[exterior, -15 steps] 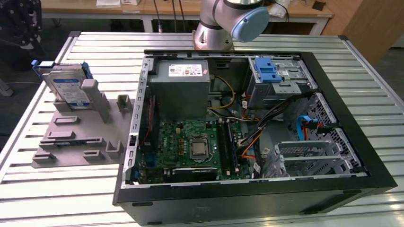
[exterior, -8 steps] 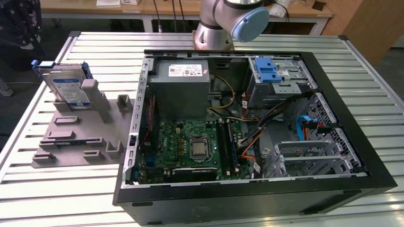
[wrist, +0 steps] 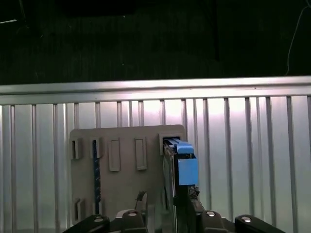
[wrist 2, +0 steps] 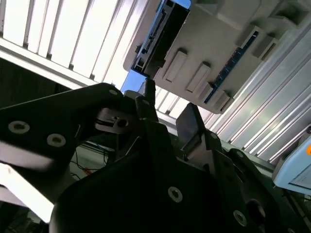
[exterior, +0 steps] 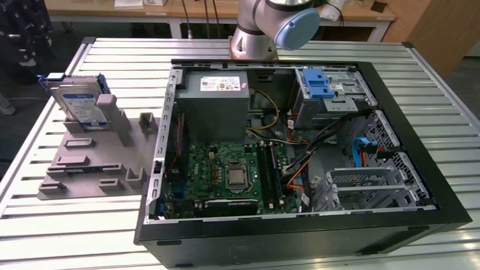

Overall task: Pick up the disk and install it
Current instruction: 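Pick up the disk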

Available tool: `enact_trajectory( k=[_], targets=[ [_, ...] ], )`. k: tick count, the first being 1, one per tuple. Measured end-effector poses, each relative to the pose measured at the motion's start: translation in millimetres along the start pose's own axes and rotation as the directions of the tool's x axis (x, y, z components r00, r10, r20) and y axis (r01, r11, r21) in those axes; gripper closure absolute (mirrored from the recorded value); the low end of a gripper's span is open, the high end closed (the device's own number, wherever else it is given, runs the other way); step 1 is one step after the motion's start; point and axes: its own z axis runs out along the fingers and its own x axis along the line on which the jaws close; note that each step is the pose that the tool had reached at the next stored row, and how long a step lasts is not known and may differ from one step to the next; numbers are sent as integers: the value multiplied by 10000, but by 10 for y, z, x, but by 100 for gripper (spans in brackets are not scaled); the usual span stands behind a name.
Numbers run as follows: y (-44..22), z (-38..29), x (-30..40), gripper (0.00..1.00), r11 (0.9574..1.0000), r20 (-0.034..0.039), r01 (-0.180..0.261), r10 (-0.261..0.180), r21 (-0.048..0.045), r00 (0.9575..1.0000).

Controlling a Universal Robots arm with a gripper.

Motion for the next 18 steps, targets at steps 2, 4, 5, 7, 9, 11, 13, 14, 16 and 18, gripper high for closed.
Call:
enact_trajectory(
  k=[2,4,5,7,9,11,13,14,16,18],
  targets=[
    [19,24,-6,48,10000,-7,8,-8,5,10000],
    [36,51,-12,42,10000,-12,14,-14,10,10000],
    [42,68,-16,42,10000,-15,16,-16,12,10000],
    [45,102,-35,42,10000,-18,17,-17,10,10000],
    [46,128,-69,42,10000,-19,24,-24,10,10000],
    [47,150,-102,42,10000,-19,36,-36,10,10000],
    [60,182,-119,42,10000,-18,43,-43,15,10000],
    [72,196,-123,42,10000,-18,46,-46,21,10000],
    [102,221,-129,42,10000,-17,47,-47,46,10000],
    [111,239,-130,42,10000,-15,49,-49,68,10000]
  ],
)
